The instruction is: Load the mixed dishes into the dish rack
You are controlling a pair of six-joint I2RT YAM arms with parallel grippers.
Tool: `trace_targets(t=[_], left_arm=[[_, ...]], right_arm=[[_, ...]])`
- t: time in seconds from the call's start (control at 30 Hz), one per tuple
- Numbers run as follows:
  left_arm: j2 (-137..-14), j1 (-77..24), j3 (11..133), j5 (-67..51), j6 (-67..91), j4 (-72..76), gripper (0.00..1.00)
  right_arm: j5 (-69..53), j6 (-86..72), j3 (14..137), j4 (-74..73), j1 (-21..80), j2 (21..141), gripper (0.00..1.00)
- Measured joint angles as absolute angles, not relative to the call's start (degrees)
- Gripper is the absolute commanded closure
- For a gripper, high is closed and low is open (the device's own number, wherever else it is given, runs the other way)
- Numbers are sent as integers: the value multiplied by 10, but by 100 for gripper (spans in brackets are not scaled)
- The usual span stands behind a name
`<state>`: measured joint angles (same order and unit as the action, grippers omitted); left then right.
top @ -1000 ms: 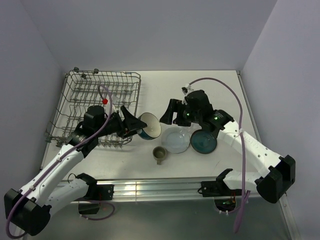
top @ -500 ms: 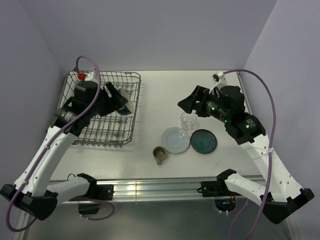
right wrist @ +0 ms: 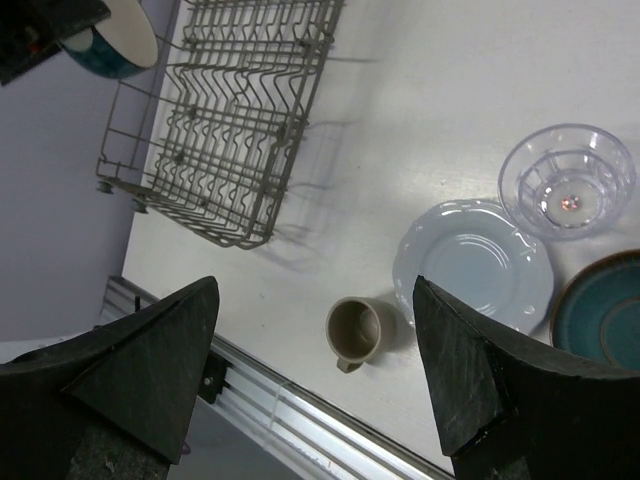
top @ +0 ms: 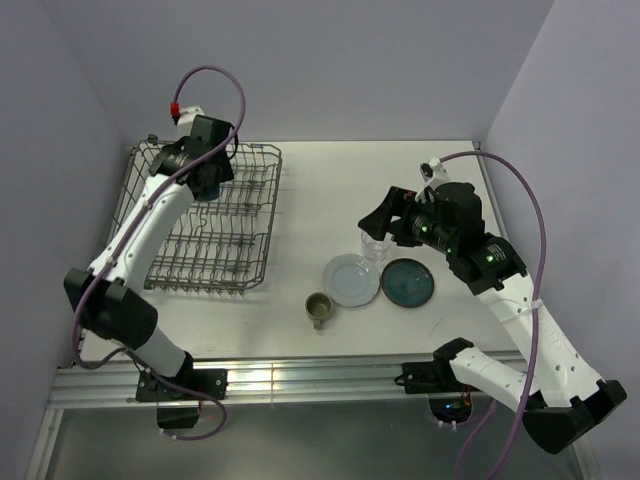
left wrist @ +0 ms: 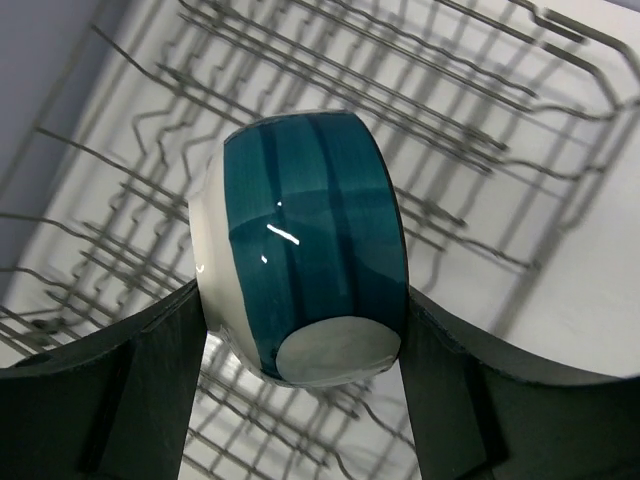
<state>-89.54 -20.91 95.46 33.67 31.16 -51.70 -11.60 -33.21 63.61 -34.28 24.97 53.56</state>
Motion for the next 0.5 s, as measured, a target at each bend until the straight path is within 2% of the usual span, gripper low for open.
trace_targets(t=[0.2, 0.5], left_arm=[[-1000, -202, 1005, 442, 260, -484, 100], [-1182, -188, 1127, 542, 175, -420, 100]], right_arm=[[-119, -318, 610, -344, 245, 519, 15], [-119, -293, 571, -344, 235, 504, 15]])
